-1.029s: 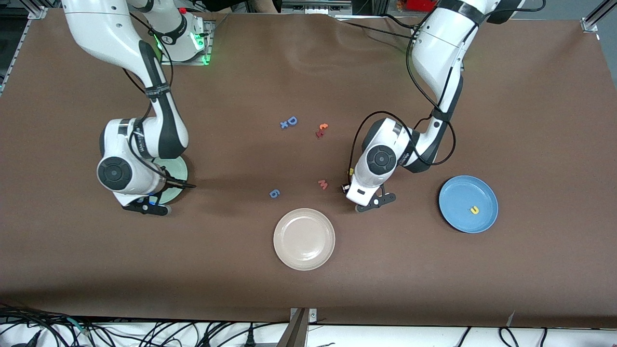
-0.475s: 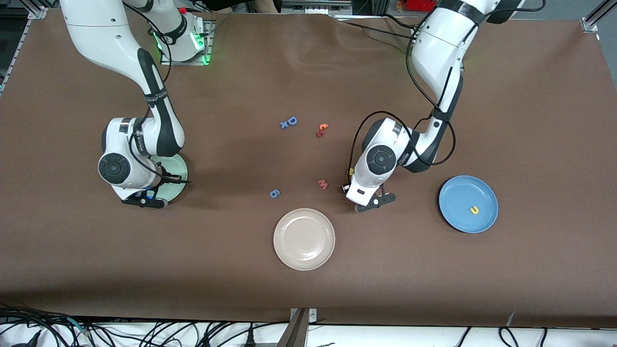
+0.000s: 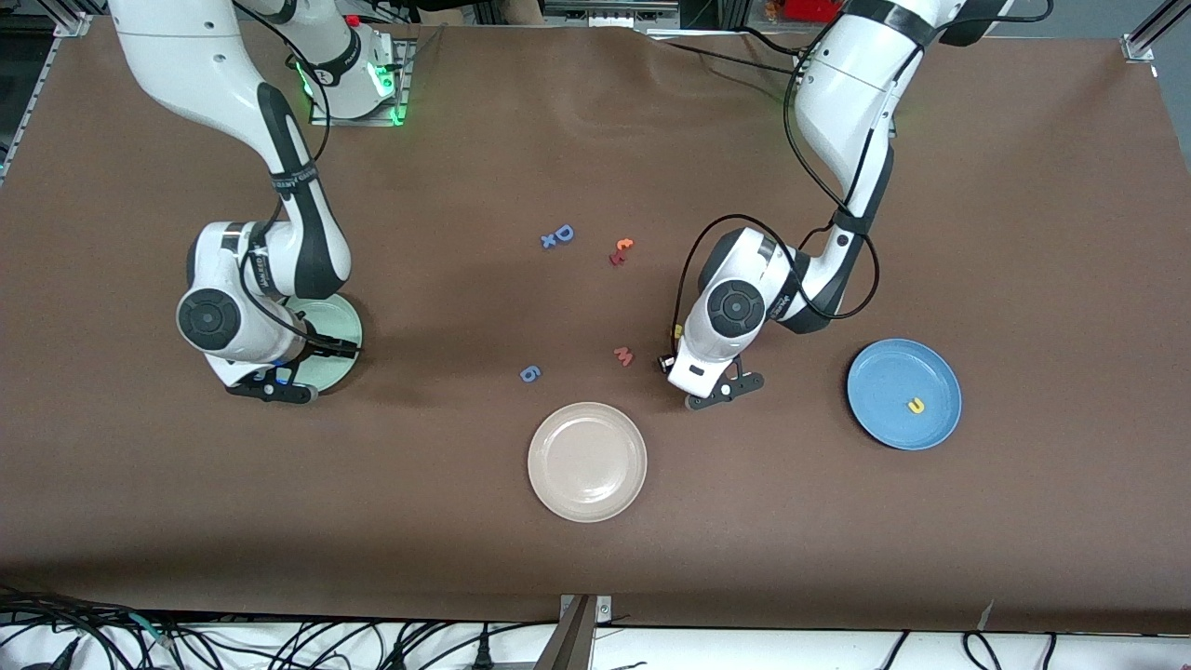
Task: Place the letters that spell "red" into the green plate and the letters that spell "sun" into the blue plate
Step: 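Place teal 6 on the green plate while the left gripper carries green n, then lower the green n onto the blue plate and open the left gripper, then move the left gripper from the blue plate to the yellow s, then lower the left gripper and close it on the yellow s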
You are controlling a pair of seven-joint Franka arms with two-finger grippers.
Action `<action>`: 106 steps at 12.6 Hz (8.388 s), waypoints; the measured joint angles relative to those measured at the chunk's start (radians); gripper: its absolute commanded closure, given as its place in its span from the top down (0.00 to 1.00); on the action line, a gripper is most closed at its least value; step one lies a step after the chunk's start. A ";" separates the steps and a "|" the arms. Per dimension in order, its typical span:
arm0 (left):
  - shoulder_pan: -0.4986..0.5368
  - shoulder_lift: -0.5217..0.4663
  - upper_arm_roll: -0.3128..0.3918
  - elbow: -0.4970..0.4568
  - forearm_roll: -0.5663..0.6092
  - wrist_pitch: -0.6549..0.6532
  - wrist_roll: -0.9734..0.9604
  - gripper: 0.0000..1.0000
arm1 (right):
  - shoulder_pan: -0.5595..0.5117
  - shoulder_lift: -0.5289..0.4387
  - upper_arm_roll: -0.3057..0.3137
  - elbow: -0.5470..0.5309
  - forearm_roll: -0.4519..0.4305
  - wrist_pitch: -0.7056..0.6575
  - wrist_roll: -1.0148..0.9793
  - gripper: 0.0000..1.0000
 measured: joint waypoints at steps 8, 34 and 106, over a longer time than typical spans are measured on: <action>0.007 -0.002 0.030 0.015 0.023 -0.035 0.132 0.10 | -0.001 -0.173 -0.089 0.215 0.000 -0.350 -0.003 0.99; 0.403 -0.101 0.051 0.063 0.164 -0.344 1.052 0.75 | -0.268 -0.340 0.184 0.415 -0.080 -0.517 0.001 0.99; -0.093 -0.136 0.007 -0.274 0.001 0.204 0.198 0.30 | -0.504 -0.366 0.458 0.304 -0.116 -0.414 0.025 0.99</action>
